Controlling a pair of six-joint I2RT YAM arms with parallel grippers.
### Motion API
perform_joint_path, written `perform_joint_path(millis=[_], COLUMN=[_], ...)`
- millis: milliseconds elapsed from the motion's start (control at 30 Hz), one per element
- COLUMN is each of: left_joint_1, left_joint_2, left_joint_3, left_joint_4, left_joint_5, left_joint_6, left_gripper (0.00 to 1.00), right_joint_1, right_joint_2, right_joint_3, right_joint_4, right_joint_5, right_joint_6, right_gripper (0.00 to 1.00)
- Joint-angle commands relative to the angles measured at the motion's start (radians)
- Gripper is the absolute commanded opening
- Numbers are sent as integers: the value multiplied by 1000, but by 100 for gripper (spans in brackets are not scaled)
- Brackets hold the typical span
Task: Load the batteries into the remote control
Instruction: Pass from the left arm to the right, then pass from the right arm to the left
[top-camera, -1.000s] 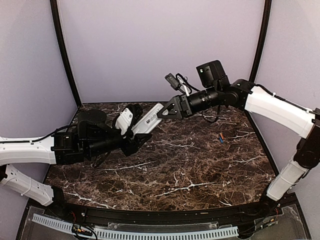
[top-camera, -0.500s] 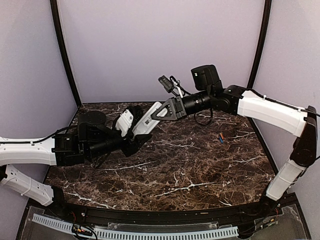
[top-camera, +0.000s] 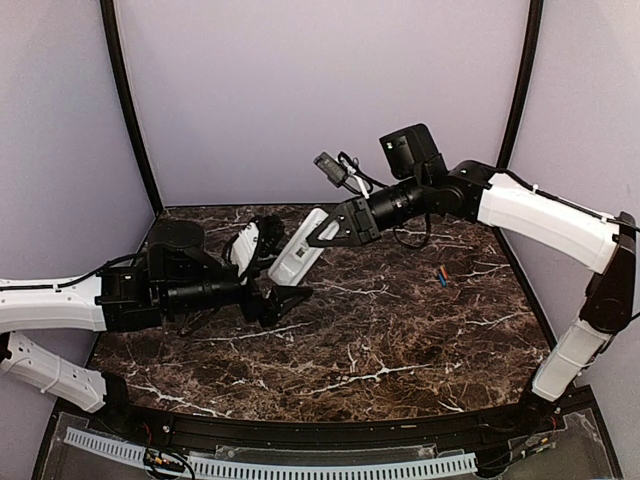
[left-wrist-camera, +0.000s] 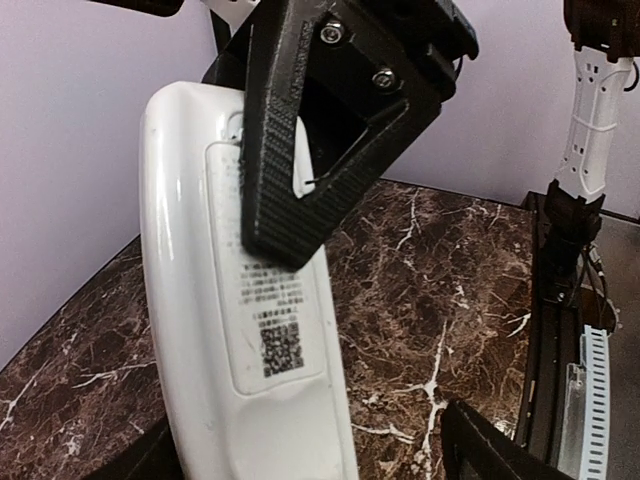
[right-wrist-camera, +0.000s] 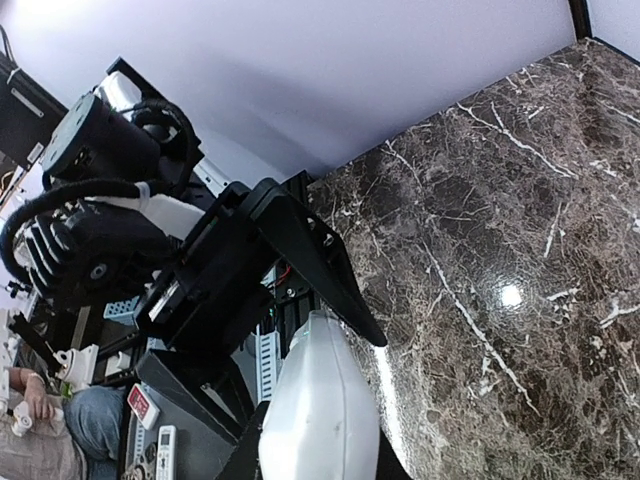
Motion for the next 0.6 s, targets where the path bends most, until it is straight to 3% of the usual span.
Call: perform_joint_path(millis=[0, 200, 567], left_joint_1=[31, 51, 52], left_joint_2=[-29, 21, 98], left_joint_3=[24, 76, 143], left_joint_4=[-71, -74, -20], left_joint_5=[219, 411, 505], left_joint_6=[-106, -188, -246], left_gripper=[83, 69, 44], right_joint_1=[2, 11, 45], right_joint_2=[-51, -110, -95], right_joint_3=[56, 43, 110], right_joint_4=[-157, -201, -302], right_joint_5=[-59, -81, -54], right_joint_6=[-229, -391, -527], right_gripper=[0, 0, 0])
